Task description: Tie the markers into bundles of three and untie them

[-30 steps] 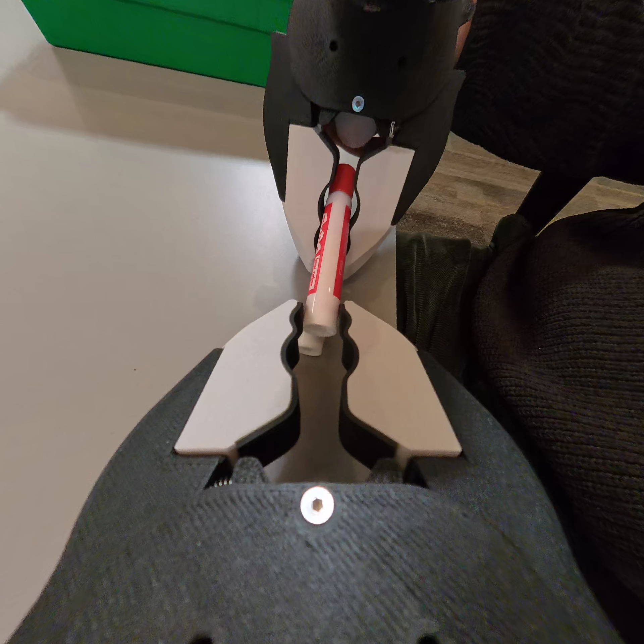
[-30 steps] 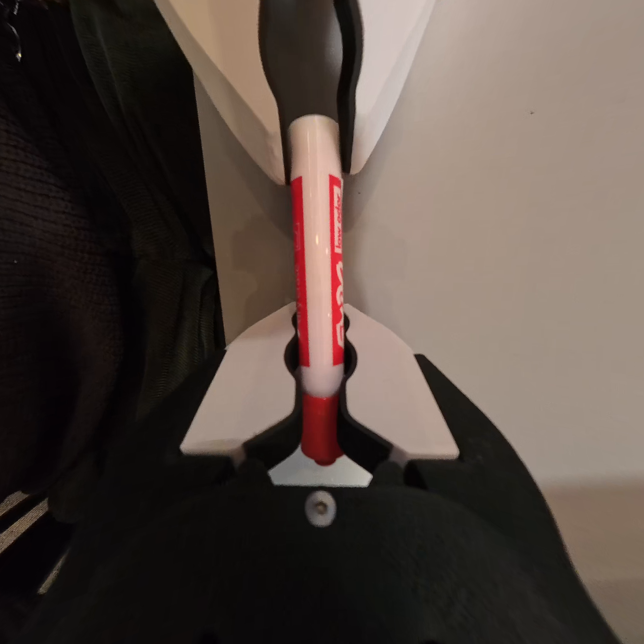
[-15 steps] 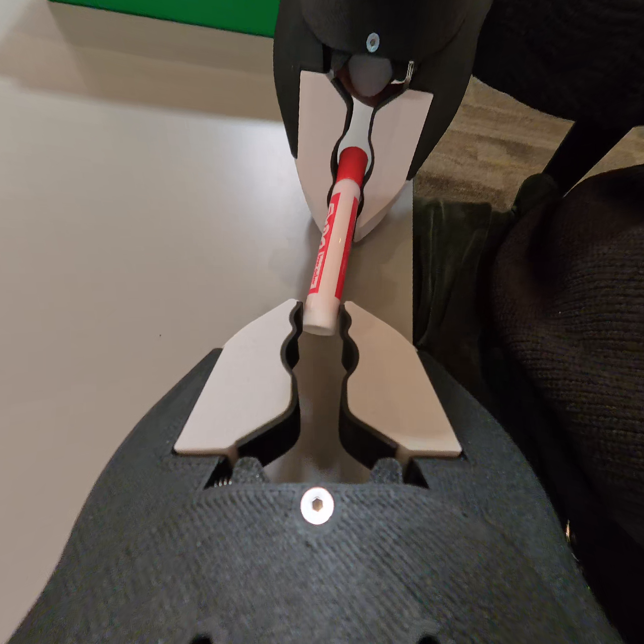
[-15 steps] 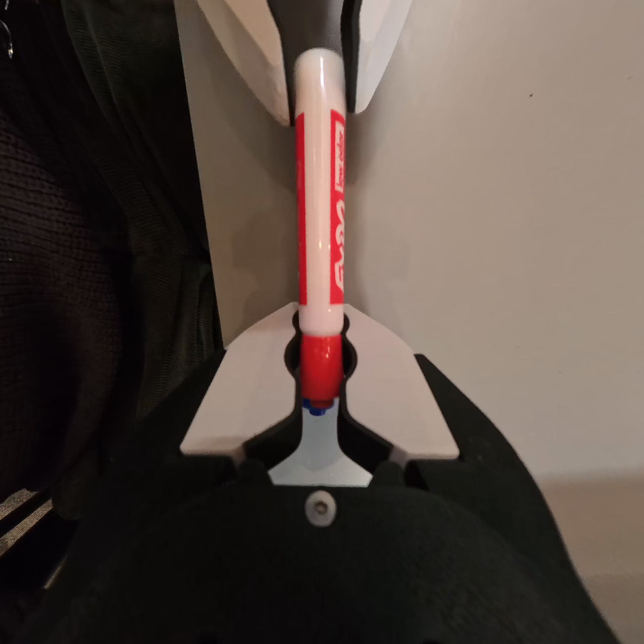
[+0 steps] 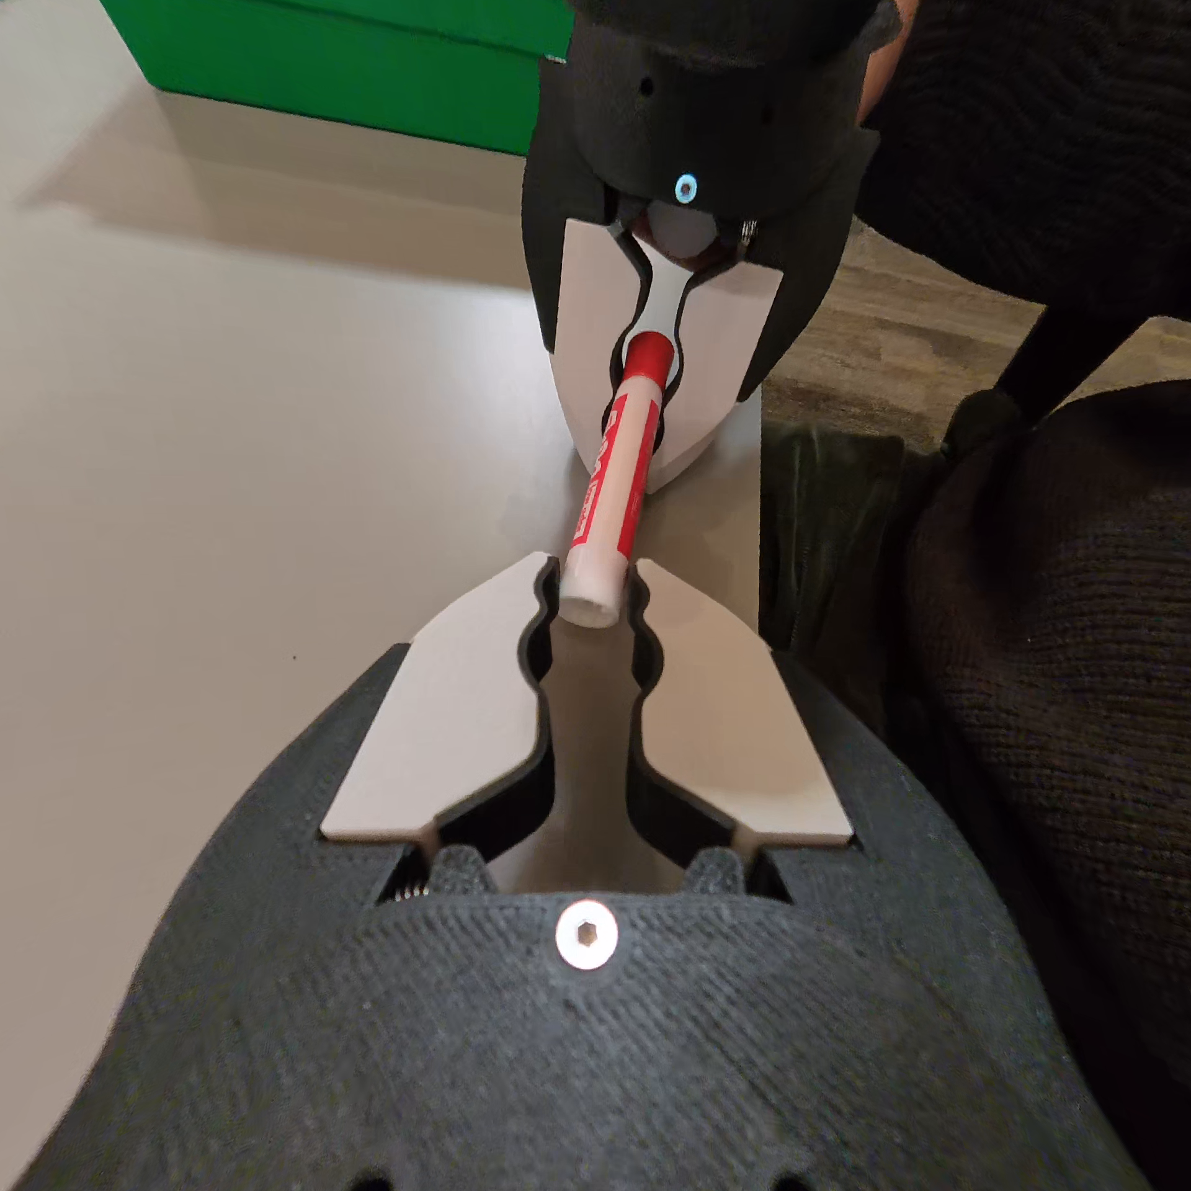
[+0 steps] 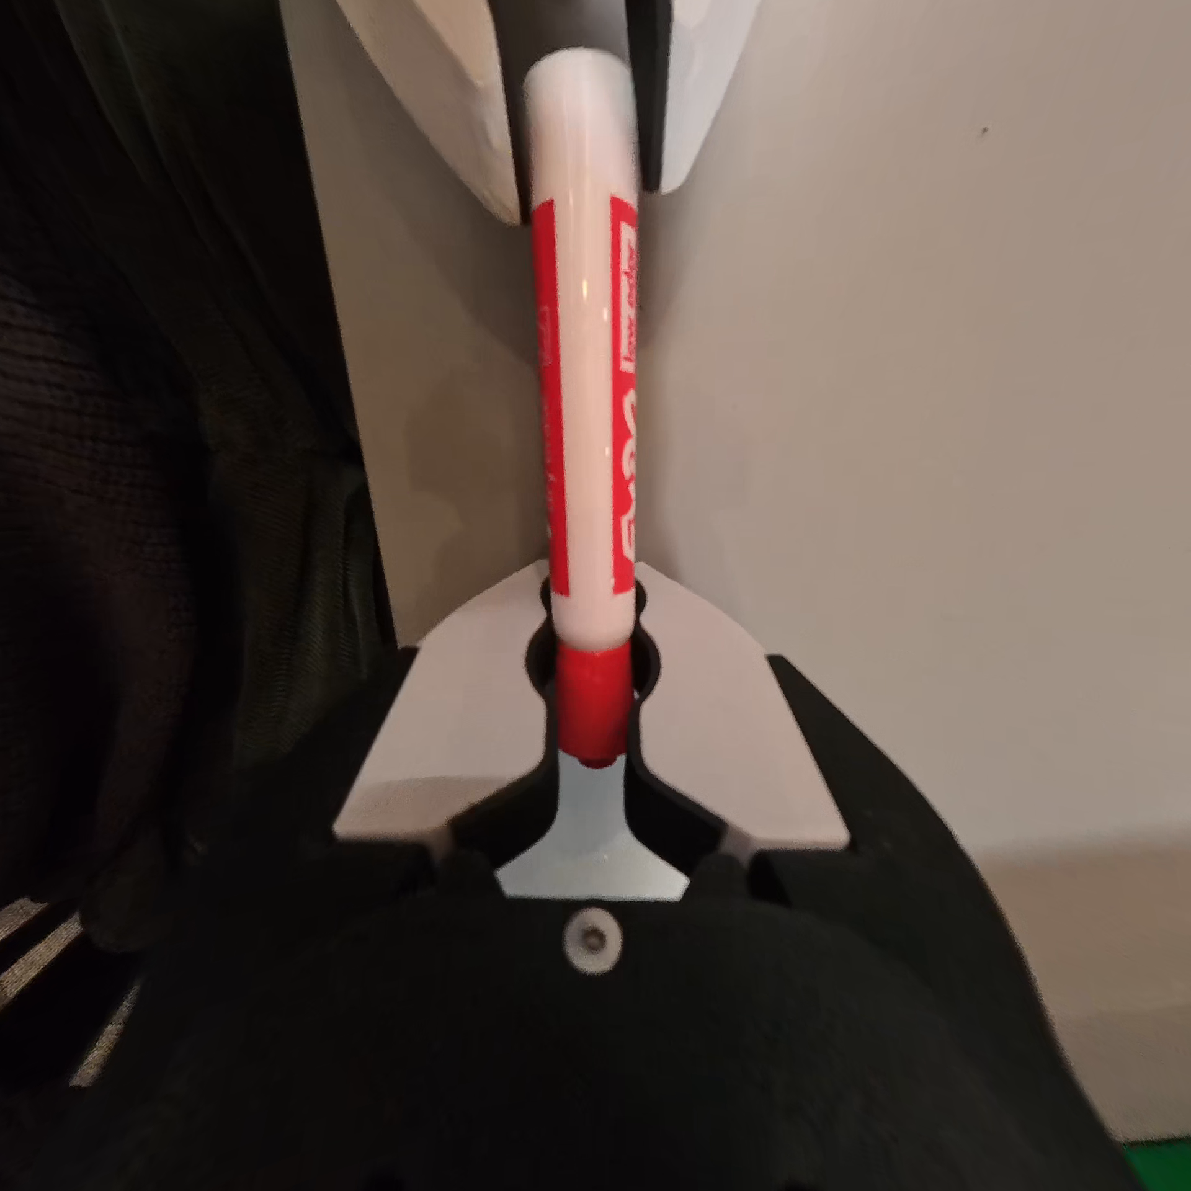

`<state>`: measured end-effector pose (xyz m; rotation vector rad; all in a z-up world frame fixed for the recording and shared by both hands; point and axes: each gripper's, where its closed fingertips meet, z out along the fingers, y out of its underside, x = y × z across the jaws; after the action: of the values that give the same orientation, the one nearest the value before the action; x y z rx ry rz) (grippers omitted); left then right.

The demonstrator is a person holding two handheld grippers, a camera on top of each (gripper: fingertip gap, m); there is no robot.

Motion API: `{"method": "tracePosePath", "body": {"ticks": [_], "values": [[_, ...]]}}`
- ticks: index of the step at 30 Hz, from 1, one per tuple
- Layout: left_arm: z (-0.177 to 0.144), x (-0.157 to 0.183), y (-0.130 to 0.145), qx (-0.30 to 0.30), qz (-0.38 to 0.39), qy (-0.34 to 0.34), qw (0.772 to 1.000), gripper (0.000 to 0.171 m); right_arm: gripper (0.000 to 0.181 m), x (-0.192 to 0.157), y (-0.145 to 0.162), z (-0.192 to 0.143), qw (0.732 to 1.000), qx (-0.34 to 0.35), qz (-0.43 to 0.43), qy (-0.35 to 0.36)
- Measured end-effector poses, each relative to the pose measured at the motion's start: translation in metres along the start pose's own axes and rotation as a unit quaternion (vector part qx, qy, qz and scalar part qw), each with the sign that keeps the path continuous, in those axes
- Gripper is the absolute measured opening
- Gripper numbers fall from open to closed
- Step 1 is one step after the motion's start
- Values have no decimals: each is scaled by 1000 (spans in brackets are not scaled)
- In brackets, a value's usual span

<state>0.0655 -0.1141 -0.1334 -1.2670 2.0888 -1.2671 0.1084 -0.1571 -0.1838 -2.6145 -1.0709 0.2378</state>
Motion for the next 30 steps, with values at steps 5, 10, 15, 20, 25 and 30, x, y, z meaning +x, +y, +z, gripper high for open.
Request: {"method": "tracePosePath", "body": {"ticks": [5, 10, 15, 20, 25, 30], "values": [[-8, 3, -15, 42, -24, 18, 999, 20, 18, 2, -2, 0, 1000, 7, 3, 5], [-7, 5, -20, 61, -39, 28, 997, 20, 18, 1, -3, 2, 1000, 7, 1, 5], [-9, 4, -25, 73, -49, 27, 996, 19, 19, 5, -5, 2, 1000, 16, 3, 14], [-15, -4, -23, 76, -59, 22, 995, 19, 25, 12, -5, 1, 999, 24, 10, 33], [-31, -21, -23, 105, -95, 20, 990, 19, 35, 21, 2, 1, 999, 25, 24, 41], [-57, -56, -20, 149, -148, -14, 978, 18, 36, 27, 8, -2, 998, 31, 39, 43]]}}
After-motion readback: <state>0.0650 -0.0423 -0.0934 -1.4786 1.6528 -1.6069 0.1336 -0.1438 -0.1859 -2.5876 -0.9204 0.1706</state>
